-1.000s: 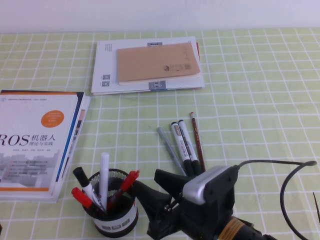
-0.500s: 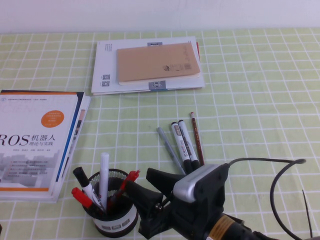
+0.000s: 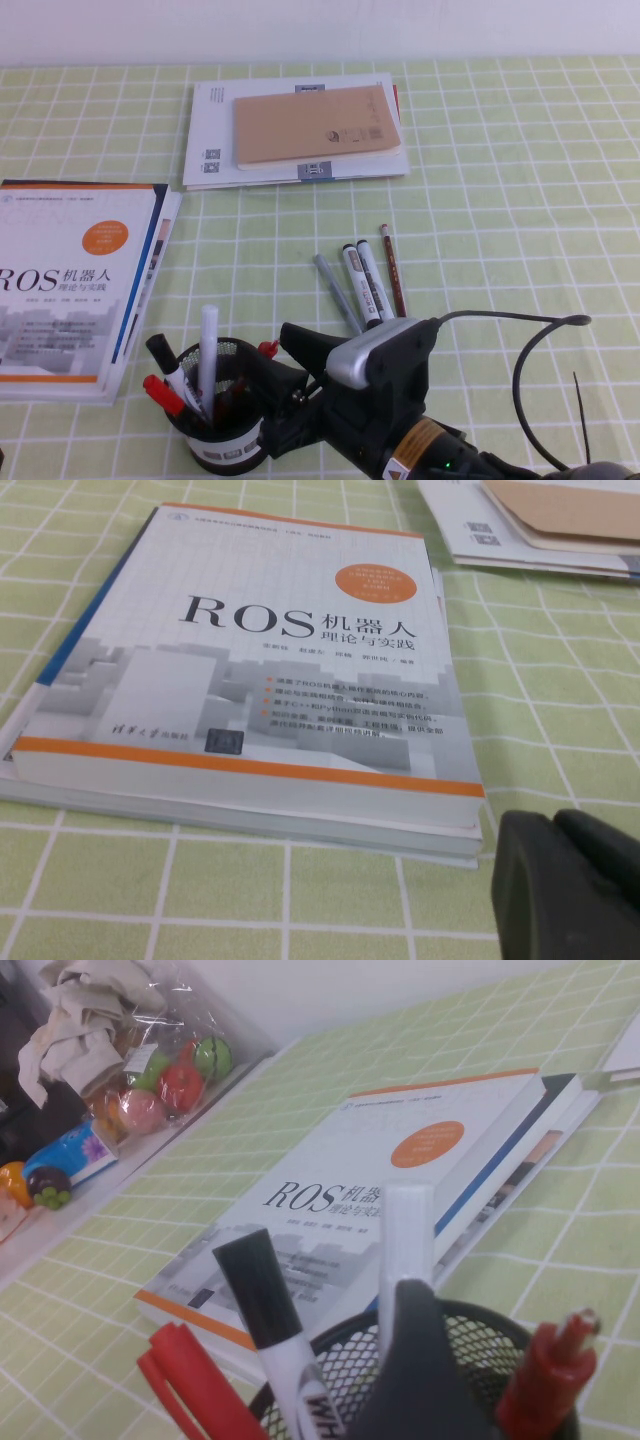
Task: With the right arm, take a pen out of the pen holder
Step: 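Take a marker out of the pen holder and lay it on the table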
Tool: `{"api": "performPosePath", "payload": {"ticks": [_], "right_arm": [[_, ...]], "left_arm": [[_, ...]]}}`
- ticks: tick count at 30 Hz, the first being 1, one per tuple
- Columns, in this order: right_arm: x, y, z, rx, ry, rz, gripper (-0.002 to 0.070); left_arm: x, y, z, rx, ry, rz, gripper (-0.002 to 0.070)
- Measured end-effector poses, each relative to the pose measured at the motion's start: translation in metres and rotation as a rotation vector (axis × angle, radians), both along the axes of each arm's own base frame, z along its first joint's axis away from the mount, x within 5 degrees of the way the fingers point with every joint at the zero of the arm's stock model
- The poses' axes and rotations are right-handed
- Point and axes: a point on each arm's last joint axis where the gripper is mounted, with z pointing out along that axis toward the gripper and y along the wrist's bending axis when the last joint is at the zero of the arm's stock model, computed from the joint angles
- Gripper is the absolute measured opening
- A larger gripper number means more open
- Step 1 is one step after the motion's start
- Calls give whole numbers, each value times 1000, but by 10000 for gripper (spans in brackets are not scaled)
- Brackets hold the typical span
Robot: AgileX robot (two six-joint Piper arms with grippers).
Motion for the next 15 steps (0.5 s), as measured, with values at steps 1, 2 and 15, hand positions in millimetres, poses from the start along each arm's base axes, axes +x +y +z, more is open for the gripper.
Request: {"api": "performPosePath", "payload": {"ticks": [1, 2, 15], "right_arm": [[1, 1, -1, -1, 0, 0, 393], [1, 2, -1, 0, 0, 0, 393], [2, 4, -1, 3, -1, 0, 319]], "left_arm": [[0, 0, 0, 0, 0, 0, -8], [0, 0, 0, 0, 0, 0, -8], [0, 0, 0, 0, 0, 0, -8]]}}
